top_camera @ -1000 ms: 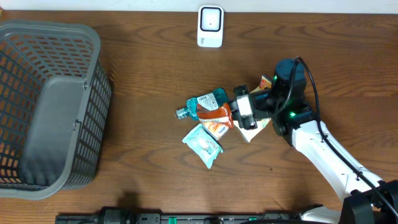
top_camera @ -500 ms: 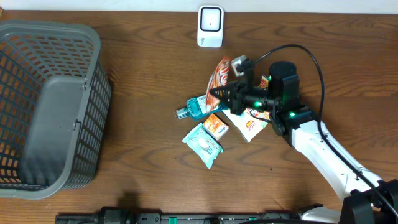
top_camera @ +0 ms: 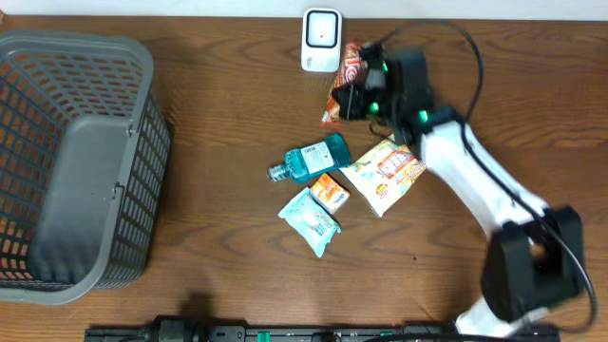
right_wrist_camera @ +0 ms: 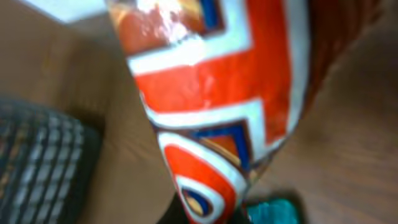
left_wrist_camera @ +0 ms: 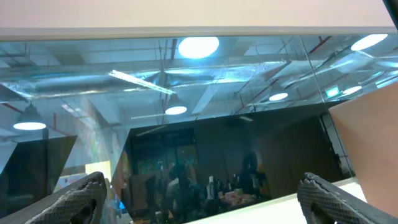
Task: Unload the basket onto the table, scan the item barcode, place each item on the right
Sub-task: 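Carry the red TOP bar up to the white scanner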
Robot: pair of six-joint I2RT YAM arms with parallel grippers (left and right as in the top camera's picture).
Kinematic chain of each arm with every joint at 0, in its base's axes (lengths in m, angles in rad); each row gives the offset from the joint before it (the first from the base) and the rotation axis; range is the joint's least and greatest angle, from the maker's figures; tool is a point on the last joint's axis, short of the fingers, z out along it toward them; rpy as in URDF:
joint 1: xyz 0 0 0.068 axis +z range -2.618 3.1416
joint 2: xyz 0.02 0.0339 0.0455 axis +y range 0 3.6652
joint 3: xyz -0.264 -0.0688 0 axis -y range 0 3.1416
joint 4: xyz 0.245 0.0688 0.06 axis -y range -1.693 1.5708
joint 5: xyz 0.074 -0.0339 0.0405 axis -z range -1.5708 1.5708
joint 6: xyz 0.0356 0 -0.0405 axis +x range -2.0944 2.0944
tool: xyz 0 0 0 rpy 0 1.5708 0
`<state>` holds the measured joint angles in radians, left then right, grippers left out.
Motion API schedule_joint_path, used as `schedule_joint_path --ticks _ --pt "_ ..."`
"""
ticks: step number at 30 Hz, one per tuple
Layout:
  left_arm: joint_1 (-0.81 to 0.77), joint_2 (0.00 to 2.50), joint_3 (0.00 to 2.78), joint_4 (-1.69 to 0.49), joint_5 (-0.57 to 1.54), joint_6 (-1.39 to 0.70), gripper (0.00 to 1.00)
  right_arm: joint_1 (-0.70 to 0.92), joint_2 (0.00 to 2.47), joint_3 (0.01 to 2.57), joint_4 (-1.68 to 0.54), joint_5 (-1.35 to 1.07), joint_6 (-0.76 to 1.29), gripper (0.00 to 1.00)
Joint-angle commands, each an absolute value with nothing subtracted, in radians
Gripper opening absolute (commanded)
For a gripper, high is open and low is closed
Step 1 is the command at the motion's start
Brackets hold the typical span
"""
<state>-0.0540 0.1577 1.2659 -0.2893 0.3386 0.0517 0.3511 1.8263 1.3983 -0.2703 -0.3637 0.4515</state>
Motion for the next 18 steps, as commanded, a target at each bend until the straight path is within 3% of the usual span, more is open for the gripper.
schedule_joint_path --ticks 1,10,18 --pt "-0.051 0.145 1.258 -0.285 0.347 0.047 0.98 0.355 1.986 1.655 -0.375 -0.286 0.429 0.02" --pt "-0.051 0.145 1.243 -0.274 0.347 0.047 0.98 0.355 2.373 2.241 -0.602 -0.260 0.460 0.01" --pt "-0.051 0.145 1.187 -0.217 0.347 0.047 0.98 0.355 2.555 2.392 -0.619 -0.258 0.523 0.01"
